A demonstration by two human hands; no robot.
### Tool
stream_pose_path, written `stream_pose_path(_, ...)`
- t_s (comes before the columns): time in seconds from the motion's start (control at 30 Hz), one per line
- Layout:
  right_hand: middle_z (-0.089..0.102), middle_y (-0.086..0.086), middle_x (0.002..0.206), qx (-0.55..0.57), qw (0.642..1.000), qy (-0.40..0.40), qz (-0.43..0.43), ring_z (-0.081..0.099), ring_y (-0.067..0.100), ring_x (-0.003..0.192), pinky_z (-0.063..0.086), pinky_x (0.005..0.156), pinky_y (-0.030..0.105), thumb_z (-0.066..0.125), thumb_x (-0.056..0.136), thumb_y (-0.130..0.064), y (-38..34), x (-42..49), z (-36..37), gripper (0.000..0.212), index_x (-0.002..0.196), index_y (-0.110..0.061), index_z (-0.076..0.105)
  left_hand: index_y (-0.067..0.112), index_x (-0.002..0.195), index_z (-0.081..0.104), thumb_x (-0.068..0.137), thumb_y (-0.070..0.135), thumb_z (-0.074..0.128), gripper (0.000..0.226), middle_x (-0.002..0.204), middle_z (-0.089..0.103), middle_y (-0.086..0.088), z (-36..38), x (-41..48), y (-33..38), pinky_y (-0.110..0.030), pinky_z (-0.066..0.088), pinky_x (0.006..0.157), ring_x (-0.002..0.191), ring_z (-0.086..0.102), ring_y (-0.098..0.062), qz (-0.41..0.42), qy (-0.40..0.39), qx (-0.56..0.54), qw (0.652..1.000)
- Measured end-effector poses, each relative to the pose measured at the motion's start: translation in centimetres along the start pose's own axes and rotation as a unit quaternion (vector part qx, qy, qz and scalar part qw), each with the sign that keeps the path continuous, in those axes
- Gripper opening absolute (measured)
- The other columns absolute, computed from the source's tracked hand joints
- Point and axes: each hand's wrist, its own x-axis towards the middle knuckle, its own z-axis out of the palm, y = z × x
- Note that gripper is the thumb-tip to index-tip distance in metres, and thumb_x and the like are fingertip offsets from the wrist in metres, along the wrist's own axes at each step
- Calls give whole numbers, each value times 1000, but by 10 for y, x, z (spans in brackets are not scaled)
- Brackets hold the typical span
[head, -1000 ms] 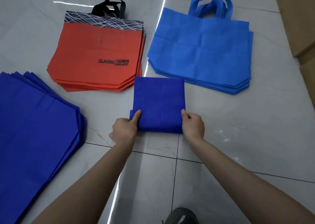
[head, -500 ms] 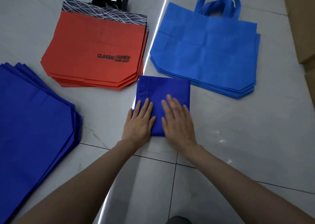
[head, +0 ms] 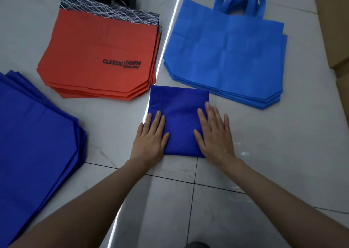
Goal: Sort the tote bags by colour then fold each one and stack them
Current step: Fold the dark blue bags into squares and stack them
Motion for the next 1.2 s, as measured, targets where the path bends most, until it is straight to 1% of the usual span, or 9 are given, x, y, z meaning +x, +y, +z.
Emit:
stream_pose_path(0.1,18,6,157,-22,995,-46,-81,15,34,143,8,114,52,23,96,-52,-7,48,-7,59,149,-27,21,16,147,5,91,56,-11,71,155,4,3,-6,-2,-13,-42,13,115,144,2,-21,62,3,16,998)
stream_pose_path(0.2,25,7,152,-21,984,-167,-53,28,30,134,22,109,43,23,97,-54,-6,85,-4,57,150,-33,14,24,147,-1,86,60,-20,74,154,-3,7,-10,-4,-36,-39,2,116,143,-9,-17,128,-27,34,991)
stream_pose_path(0.37,45,11,123,-24,995,-94,35,44,27,103,38,83,35,29,99,-47,-2,51,1,52,147,-25,30,10,134,49,93,28,29,48,145,41,-9,-14,-19,-20,-45,17,112,135,33,-28,106,74,78,989)
stream_pose_path(0.53,54,15,123,-56,990,-19,125,54,31,104,45,84,41,38,96,-39,-12,4,11,50,141,-18,42,12,142,36,101,36,14,53,149,35,-9,13,-46,15,-37,7,113,139,25,-26,-6,58,-14,998)
stream_pose_path(0.63,42,12,146,-32,999,19,1,42,32,132,34,106,46,42,95,-30,-31,-4,14,50,143,-16,38,9,145,26,101,37,12,54,152,25,-14,23,-46,13,-37,5,113,141,16,-26,-17,75,-7,997)
stream_pose_path(0.77,31,-2,153,6,981,-88,-173,27,18,141,29,113,42,25,96,-37,-44,-3,26,53,147,-22,30,-3,141,31,97,32,25,57,149,26,-25,26,-45,16,-39,9,113,140,23,-34,-36,95,8,995)
stream_pose_path(0.93,12,-7,158,20,986,-119,-117,7,19,146,4,117,48,16,97,-48,-29,15,28,54,149,-35,14,-2,142,30,99,34,18,58,150,25,-25,24,-43,19,-38,7,113,140,16,-31,-50,84,16,995)
stream_pose_path(1.1,-8,-10,159,-1,992,-118,41,0,30,145,11,113,55,9,96,-56,-25,25,22,55,148,-43,-5,-1,142,30,100,38,7,62,149,26,-25,22,-42,20,-42,15,114,139,17,-31,-61,63,8,996)
stream_pose_path(1.2,7,3,158,-31,987,-113,109,28,30,130,32,96,44,13,96,-58,-17,27,14,57,148,-42,-5,1,143,30,100,41,8,62,150,25,-25,22,-43,20,-47,19,110,139,20,-34,-59,59,5,997)
